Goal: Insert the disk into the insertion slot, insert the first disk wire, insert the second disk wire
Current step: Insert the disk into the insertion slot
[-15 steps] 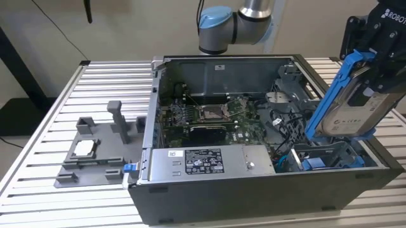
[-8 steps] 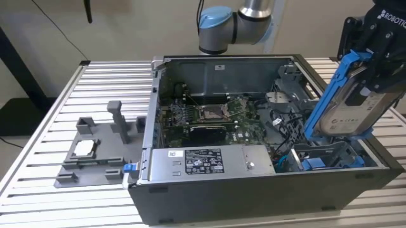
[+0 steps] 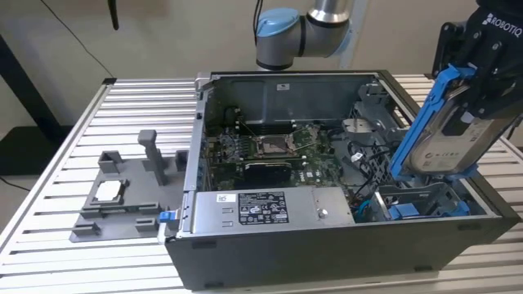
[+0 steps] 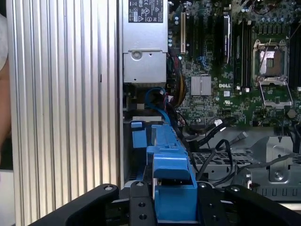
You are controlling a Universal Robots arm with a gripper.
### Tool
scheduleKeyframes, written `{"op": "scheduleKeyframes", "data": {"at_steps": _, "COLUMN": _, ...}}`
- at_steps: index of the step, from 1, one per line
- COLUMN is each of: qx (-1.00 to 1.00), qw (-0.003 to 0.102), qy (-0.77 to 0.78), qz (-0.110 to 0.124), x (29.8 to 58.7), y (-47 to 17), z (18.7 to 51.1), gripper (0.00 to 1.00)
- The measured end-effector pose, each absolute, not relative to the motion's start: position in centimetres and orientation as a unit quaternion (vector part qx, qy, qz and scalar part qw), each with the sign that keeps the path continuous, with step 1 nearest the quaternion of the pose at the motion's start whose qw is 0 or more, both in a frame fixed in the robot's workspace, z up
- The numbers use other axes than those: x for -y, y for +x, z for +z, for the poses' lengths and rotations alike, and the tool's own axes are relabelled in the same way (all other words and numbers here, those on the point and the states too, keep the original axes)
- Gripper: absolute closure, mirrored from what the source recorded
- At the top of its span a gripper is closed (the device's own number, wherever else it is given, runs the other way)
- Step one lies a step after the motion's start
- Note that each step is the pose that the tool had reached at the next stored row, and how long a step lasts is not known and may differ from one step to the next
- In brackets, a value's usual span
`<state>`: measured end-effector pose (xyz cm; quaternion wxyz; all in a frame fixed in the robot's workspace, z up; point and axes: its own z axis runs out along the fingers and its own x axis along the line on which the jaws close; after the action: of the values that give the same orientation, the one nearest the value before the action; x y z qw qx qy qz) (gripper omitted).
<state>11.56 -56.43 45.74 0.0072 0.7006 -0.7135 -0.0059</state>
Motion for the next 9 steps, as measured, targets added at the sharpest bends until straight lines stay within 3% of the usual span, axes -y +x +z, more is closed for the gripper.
{"op": "scheduleKeyframes", "data": {"at_steps": 9, "qx": 0.713, "qw": 0.007, "qy": 0.701, "qz": -0.006, "x": 56.41, "y": 11.56, "z": 45.26, "gripper": 0.67}}
